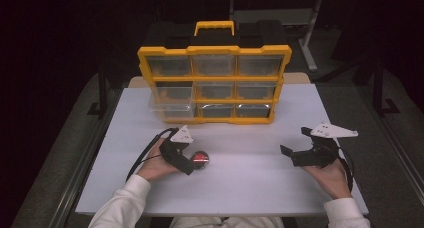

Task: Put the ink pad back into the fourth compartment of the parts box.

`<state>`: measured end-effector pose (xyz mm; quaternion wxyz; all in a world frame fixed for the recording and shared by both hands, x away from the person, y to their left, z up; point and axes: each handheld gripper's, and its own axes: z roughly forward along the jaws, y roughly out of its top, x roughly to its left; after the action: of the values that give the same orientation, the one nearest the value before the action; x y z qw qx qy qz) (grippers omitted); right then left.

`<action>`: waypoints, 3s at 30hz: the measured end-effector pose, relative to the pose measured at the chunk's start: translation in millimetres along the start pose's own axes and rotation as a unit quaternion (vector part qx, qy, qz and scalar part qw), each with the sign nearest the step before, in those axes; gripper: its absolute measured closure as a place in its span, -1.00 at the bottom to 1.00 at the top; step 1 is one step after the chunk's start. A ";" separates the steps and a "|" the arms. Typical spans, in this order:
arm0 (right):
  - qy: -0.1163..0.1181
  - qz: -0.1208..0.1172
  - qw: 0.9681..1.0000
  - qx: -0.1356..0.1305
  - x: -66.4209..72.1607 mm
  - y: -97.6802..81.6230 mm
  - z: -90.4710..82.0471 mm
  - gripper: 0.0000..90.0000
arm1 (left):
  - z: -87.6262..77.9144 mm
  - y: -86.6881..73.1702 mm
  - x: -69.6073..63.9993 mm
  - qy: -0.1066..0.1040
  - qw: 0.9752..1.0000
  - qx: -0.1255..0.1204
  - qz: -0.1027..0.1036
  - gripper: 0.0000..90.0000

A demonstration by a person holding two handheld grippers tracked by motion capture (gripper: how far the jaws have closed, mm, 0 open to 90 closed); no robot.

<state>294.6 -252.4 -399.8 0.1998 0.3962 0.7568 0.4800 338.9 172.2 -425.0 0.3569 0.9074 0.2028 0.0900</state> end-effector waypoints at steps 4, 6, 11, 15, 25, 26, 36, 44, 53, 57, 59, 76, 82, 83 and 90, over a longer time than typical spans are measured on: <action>-0.001 0.001 1.000 0.001 -1.4 -1.1 -0.1 -1.00 | 4.0 -3.0 1.5 -0.002 1.000 0.009 -0.002 -0.99; -0.002 0.000 1.000 0.003 -1.5 -1.2 0.3 -1.00 | 4.9 -2.7 0.9 -0.004 1.000 0.009 0.000 -0.99; -0.001 0.000 1.000 0.005 -1.3 -1.5 1.0 -1.00 | 8.5 -3.5 -0.5 -0.009 1.000 0.002 0.001 -0.88; 0.000 0.000 1.000 0.007 -0.8 -2.0 1.9 -1.00 | 12.0 -4.5 0.8 -0.012 1.000 0.009 0.003 -0.85; 0.004 -0.002 1.000 0.013 0.3 -2.0 4.0 -1.00 | 17.1 -6.3 0.8 -0.025 1.000 0.016 0.004 -0.67; 0.004 -0.003 1.000 0.014 0.4 -2.0 4.2 -1.00 | 17.6 -6.4 0.6 -0.026 0.999 0.018 0.007 -0.63; 0.003 -0.004 1.000 0.015 0.2 -2.1 3.9 -1.00 | 18.7 -7.1 1.0 -0.034 0.999 0.021 0.004 -0.45; 0.004 -0.004 1.000 0.014 -0.2 -2.1 3.9 -1.00 | 20.0 -6.3 -1.5 -0.031 0.999 0.026 0.006 -0.34; 0.007 -0.004 1.000 0.012 0.2 -1.9 3.2 -1.00 | 18.4 -4.1 -0.9 -0.036 0.999 0.035 0.013 -0.34; 0.006 -0.005 1.000 0.013 0.6 -1.9 3.7 -1.00 | 15.0 -1.7 -1.3 -0.041 0.999 0.030 0.016 -0.34; 0.006 -0.004 1.000 0.014 0.8 -2.0 3.9 -1.00 | 12.9 -0.2 -2.0 -0.038 0.998 0.031 0.024 -0.34; 0.005 -0.006 1.000 0.016 0.4 -2.1 3.9 -1.00 | -4.0 9.6 -5.1 -0.052 0.998 0.016 0.029 -0.34; 0.008 -0.008 1.000 0.017 1.7 -2.1 4.9 -1.00 | -12.5 9.9 -5.1 -0.059 0.998 0.015 0.024 -0.34; 0.008 -0.009 1.000 0.018 1.6 -2.1 5.0 -1.00 | -14.2 10.4 -5.5 -0.059 0.998 0.013 0.026 -0.34; 0.008 -0.009 1.000 0.017 1.1 -2.1 5.0 -1.00 | -25.4 12.0 -6.1 -0.065 0.998 0.006 0.022 -0.34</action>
<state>296.5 -249.2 -403.8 0.1912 0.3890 0.7700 0.4682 329.2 177.1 -398.3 0.3616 0.9178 0.1596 0.0369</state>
